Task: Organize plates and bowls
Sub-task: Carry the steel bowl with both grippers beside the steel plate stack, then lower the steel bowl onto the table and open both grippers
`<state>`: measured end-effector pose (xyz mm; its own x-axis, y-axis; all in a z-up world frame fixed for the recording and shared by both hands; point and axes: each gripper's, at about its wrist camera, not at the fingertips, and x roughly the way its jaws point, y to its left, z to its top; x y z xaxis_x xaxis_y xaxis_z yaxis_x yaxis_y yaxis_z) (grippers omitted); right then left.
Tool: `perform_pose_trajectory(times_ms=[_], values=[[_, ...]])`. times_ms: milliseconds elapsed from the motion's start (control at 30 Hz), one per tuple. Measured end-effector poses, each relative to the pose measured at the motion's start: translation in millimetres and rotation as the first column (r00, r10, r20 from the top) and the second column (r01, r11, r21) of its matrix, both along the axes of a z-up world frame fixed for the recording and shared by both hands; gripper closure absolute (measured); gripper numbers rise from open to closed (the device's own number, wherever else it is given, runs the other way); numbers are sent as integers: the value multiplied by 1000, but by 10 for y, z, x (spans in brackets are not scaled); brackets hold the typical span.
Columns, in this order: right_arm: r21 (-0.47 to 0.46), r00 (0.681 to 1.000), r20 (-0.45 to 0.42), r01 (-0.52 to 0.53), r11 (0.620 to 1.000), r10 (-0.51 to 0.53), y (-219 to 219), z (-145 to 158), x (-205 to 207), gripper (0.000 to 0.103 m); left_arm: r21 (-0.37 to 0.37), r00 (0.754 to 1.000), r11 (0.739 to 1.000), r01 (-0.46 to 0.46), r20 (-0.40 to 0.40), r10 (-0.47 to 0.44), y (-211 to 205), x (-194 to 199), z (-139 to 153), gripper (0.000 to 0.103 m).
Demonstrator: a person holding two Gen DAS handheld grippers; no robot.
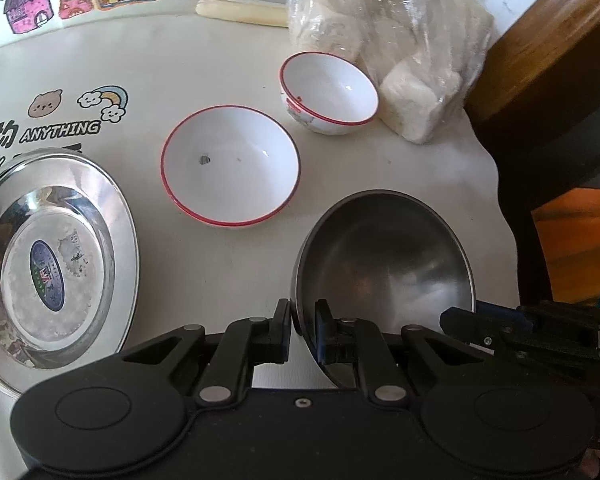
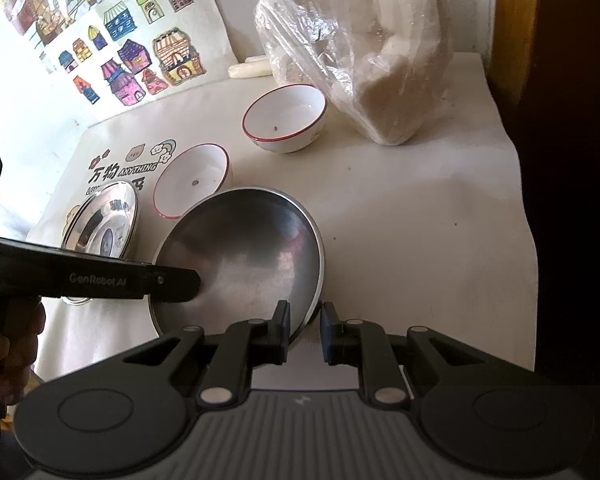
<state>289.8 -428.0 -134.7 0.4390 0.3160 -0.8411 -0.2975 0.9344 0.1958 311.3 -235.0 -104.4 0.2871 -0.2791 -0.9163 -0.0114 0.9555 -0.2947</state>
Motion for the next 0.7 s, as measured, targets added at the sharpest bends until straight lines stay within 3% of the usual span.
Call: perform_pose_trajectory(times_ms=[400,700], values=[[19,999,-24,-38,999,38,-18,-64,52,85,41,997,998,55,-49,-53,-36,96,-69,90],[24,1000,-23,-9,1000,9,9,-61,56,85,18,993,994,110,-52,-109,28,123,-100,89]])
